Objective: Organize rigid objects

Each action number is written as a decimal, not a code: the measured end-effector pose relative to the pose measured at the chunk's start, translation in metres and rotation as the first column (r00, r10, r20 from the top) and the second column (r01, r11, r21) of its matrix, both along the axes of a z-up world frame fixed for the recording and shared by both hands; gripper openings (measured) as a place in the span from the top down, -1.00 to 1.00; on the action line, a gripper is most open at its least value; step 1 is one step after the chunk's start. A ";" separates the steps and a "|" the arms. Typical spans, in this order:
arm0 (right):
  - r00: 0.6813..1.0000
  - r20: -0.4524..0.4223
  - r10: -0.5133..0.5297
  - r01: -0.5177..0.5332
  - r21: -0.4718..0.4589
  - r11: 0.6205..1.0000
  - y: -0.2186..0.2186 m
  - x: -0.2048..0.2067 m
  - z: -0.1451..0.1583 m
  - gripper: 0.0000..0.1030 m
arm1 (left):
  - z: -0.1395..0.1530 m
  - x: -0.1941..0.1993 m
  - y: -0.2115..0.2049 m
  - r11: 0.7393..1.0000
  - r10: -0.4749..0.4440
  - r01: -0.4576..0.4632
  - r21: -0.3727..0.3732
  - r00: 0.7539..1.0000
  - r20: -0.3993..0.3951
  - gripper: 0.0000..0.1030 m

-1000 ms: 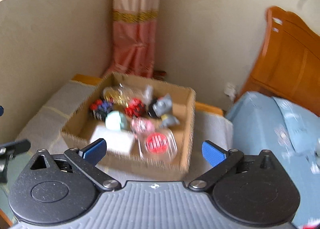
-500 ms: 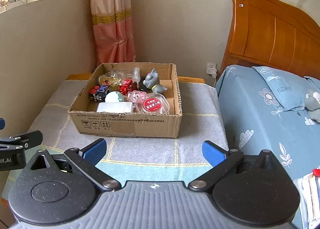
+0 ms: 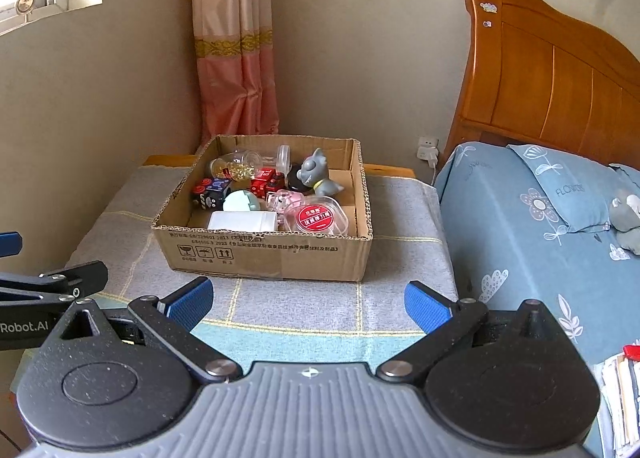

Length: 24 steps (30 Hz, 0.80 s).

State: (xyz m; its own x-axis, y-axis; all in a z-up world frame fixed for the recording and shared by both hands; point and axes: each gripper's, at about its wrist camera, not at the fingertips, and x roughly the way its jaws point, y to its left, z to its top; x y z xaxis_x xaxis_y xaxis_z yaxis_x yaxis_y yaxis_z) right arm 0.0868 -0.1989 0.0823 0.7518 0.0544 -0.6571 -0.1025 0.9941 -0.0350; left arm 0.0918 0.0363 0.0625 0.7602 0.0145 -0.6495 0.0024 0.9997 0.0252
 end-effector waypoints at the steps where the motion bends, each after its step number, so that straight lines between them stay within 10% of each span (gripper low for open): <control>1: 1.000 -0.001 -0.001 0.001 0.000 1.000 0.000 0.000 0.000 -1.00 | 0.000 0.000 0.000 1.000 0.002 -0.002 -0.002 1.000 -0.001 -0.98; 24: 1.000 0.002 -0.008 0.008 0.005 1.000 -0.001 0.004 0.001 -1.00 | 0.001 0.000 -0.002 1.000 -0.003 0.003 0.000 1.000 -0.005 -0.98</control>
State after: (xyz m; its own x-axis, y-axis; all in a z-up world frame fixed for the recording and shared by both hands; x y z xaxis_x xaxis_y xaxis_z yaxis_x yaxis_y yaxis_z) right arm 0.0903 -0.2001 0.0838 0.7536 0.0521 -0.6553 -0.0948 0.9950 -0.0298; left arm 0.0914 0.0348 0.0638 0.7570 0.0126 -0.6533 0.0051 0.9997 0.0251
